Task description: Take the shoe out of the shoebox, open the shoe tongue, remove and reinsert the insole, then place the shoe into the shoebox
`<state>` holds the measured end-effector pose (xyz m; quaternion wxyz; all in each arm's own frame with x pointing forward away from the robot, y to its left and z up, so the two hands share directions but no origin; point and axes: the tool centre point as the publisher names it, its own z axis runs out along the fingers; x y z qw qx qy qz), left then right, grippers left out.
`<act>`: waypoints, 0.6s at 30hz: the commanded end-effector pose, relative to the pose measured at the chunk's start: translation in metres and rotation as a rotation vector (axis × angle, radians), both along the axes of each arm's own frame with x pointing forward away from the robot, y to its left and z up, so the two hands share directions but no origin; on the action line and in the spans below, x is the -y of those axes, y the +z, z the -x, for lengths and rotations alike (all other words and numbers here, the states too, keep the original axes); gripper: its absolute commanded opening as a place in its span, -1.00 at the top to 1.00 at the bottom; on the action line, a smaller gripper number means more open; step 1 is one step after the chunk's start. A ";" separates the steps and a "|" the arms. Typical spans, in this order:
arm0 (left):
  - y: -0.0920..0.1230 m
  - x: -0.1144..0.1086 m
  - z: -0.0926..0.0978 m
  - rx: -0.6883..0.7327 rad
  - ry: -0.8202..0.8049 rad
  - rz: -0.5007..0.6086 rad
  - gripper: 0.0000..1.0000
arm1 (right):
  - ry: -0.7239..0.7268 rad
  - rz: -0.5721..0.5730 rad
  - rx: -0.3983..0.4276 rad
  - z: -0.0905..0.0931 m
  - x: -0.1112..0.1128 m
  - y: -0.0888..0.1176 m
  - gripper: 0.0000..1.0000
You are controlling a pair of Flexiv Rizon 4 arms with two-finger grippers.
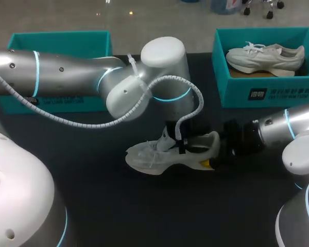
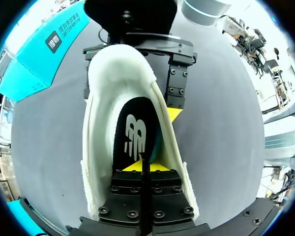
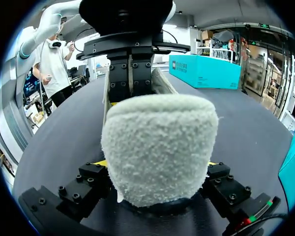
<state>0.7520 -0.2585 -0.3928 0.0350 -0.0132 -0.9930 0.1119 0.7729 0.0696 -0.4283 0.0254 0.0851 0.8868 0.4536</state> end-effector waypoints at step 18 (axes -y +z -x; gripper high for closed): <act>0.035 -0.028 -0.003 -0.148 0.008 0.265 1.00 | -0.001 0.003 -0.001 0.000 -0.001 -0.007 1.00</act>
